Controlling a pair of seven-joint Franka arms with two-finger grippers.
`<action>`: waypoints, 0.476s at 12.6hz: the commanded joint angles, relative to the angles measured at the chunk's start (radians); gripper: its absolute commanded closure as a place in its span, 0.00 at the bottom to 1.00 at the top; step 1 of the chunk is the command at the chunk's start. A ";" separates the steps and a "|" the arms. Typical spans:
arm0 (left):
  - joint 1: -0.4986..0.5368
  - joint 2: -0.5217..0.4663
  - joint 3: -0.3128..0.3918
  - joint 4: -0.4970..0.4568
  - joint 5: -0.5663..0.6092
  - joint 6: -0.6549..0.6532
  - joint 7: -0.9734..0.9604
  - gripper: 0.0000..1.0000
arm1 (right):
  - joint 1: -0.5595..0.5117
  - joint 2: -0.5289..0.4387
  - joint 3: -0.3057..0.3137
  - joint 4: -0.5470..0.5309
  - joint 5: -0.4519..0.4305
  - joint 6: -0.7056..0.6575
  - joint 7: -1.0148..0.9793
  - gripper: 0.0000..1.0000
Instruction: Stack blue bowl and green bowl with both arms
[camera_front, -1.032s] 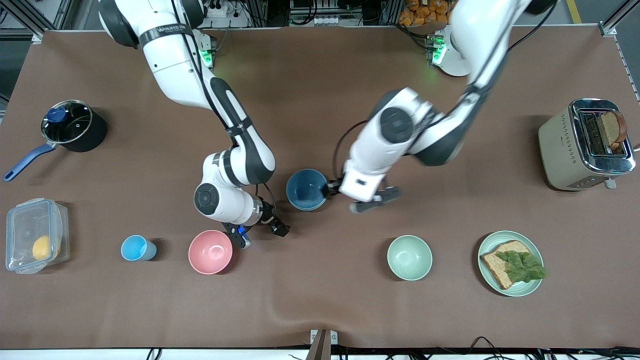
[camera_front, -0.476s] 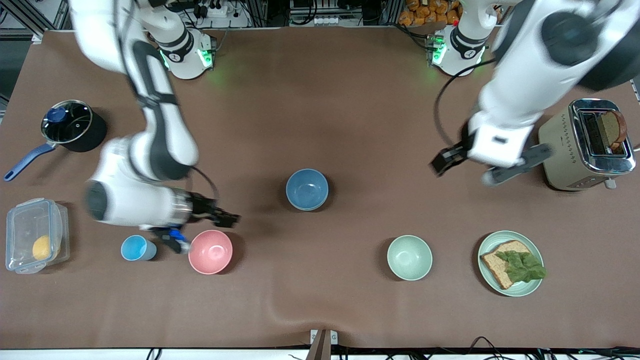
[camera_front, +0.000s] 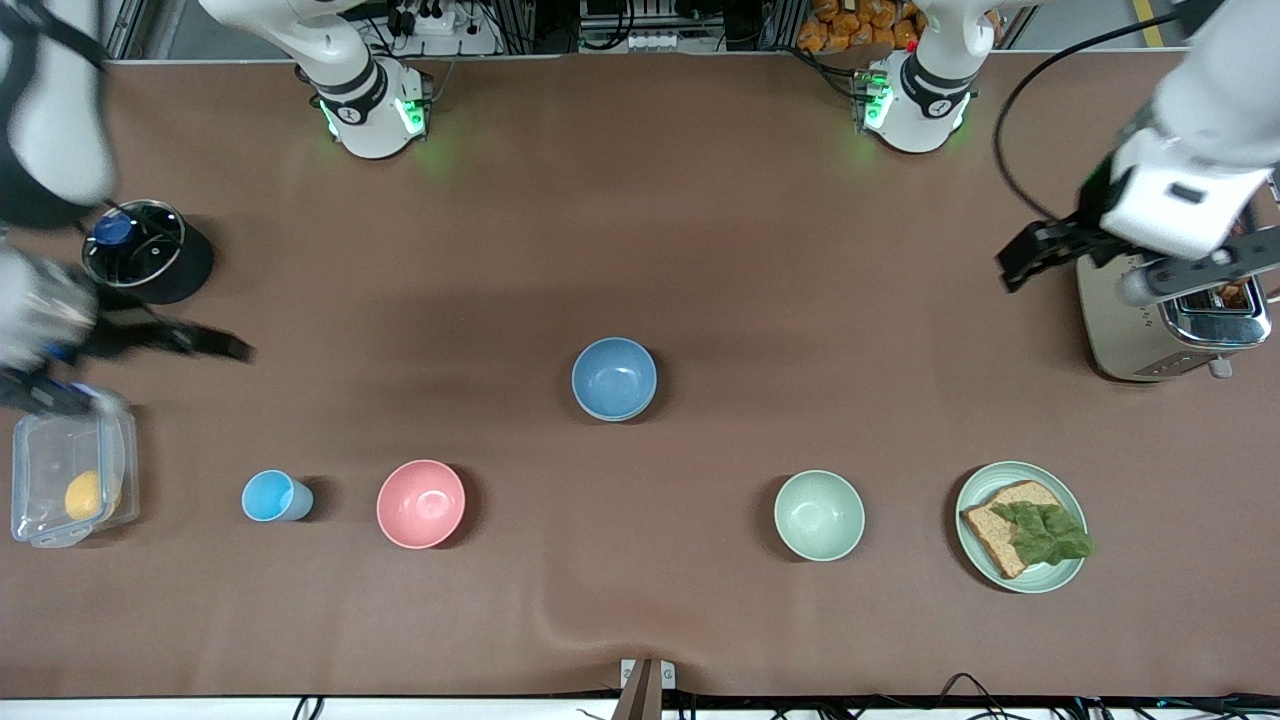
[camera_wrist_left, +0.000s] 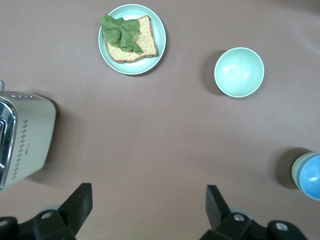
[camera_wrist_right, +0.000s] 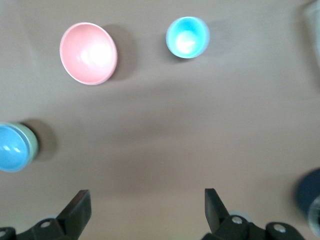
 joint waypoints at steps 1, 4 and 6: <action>0.043 -0.044 -0.005 -0.022 -0.031 -0.019 0.096 0.00 | -0.098 -0.179 0.092 -0.115 -0.103 -0.045 -0.080 0.00; 0.012 -0.035 0.058 -0.018 -0.081 -0.016 0.235 0.00 | -0.123 -0.238 0.157 -0.072 -0.235 -0.064 -0.068 0.00; -0.051 -0.041 0.133 -0.018 -0.079 -0.016 0.242 0.00 | -0.126 -0.230 0.174 -0.031 -0.237 -0.064 -0.064 0.00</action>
